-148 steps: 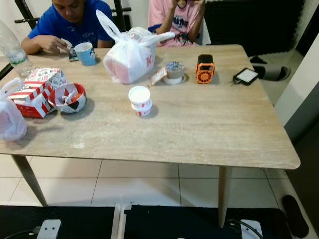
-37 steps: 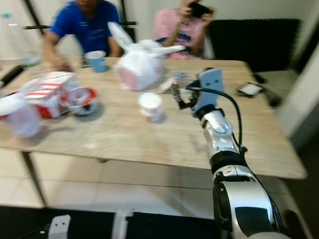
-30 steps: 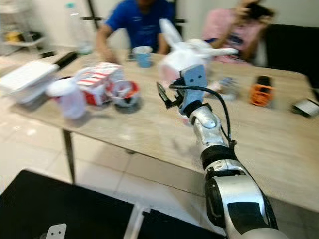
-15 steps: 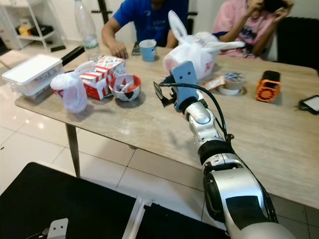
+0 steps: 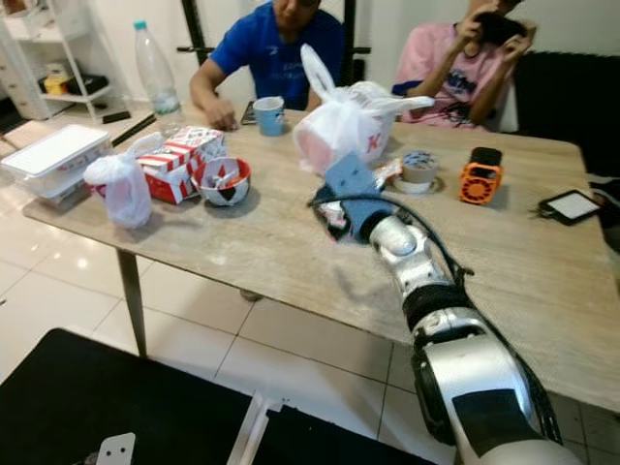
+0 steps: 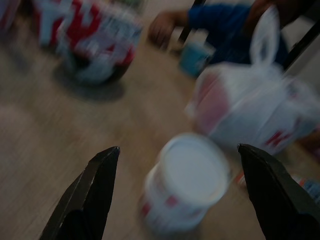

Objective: Restocking fridge

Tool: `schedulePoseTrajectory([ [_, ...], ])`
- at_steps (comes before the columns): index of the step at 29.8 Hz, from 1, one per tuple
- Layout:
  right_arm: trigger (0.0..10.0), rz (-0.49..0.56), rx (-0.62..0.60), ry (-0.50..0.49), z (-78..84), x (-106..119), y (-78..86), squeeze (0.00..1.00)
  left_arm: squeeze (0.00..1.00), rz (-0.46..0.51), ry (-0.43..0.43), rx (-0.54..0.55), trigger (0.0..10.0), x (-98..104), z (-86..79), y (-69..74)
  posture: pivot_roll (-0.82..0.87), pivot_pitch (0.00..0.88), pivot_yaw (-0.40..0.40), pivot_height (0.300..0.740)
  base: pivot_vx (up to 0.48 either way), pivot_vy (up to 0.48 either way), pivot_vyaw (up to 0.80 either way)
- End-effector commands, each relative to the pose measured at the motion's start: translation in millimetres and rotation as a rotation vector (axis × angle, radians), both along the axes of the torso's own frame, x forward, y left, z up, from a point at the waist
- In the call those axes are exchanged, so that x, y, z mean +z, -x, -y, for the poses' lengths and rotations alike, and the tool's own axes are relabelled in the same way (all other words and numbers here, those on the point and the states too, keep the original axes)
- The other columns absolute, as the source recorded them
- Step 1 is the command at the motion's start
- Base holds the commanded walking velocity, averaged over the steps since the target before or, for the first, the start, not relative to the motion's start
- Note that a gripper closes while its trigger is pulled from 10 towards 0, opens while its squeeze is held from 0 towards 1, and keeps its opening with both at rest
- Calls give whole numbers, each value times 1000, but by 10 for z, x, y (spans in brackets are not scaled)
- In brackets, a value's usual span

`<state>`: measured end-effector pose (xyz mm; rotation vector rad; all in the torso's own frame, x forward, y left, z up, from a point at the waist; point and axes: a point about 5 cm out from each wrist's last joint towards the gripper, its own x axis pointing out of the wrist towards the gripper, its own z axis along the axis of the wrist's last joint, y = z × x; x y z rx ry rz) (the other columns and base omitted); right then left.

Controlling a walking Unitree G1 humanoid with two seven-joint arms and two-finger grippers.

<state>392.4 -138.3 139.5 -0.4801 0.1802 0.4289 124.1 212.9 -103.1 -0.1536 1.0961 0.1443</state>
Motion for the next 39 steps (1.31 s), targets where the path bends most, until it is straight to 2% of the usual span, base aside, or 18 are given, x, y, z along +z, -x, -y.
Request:
schedulePoseTrajectory([
  [1, 10000, -45, -15, 16, -53, -107, 30, 0, 0, -3, -12, -17, 10000, 7, -35, -2, -91, 0, 27, 740, 0, 0, 0],
  [3, 10000, -54, -25, -25, -101, -137, 42, 0, 0, -2, -11, -23, 10000, 6, -20, -7, -90, 0, 25, 740, 0, 0, 0],
  [9, 10000, -23, -17, -46, -219, -111, 39, 0, 0, -5, -4, -38, 10000, -8, 24, 17, -80, 0, 14, 740, 0, 0, 0],
  [14, 10000, -8, -12, -38, -320, -62, 18, 0, 0, -19, 3, -42, 10000, -45, 50, 146, -47, 55, -8, 740, 0, 0, 0],
  [16, 10000, -8, -12, -38, -320, -62, 18, 0, 0, -19, 3, -42, 10000, -45, 50, 146, -47, 55, -8, 740, 0, 0, 0],
  [18, 10000, 2, -22, -24, -337, -11, -9, 0, 0, -24, 7, -28, 10000, -68, 40, 260, -13, 115, -20, 740, 0, 0, 0],
  [19, 10000, 2, -22, -24, -337, -11, -9, 0, 0, -24, 7, -28, 10000, -68, 40, 260, -13, 115, -20, 740, 0, 0, 0],
  [22, 10000, 42, -39, -29, -323, 119, -64, 0, 0, -47, 4, -22, 10000, -98, 9, 459, 38, 180, -10, 740, 0, 0, 0],
  [24, 10000, 50, -41, -33, -322, 144, -73, 0, 0, -51, 4, -22, 10000, -102, 2, 496, 38, 180, -10, 740, 0, 0, 0],
  [27, 10000, 82, -24, -74, -355, 282, -114, 0, 0, -76, -10, -46, 10000, -112, -47, 636, 74, 217, -4, 740, 0, 0, 0],
  [34, 10000, 122, -18, -64, -420, 356, -130, 0, 0, -76, -19, -52, 10000, -104, -101, 702, 103, 239, 0, 740, 0, 0, 0],
  [35, 10000, 171, -58, -53, -396, 435, -157, 0, 0, -60, -20, -49, 10000, -97, -108, 693, 115, 248, 0, 740, 0, 0, 0],
  [38, 10000, 192, -74, -55, -379, 475, -170, 0, 0, -52, -19, -49, 10000, -95, -102, 681, 115, 248, 0, 740, 0, 0, 0],
  [39, 10000, 222, -79, -78, -363, 551, -186, 0, 0, -43, -16, -50, 10000, -94, -84, 662, 115, 250, -2, 740, 0, 0, 0],
])
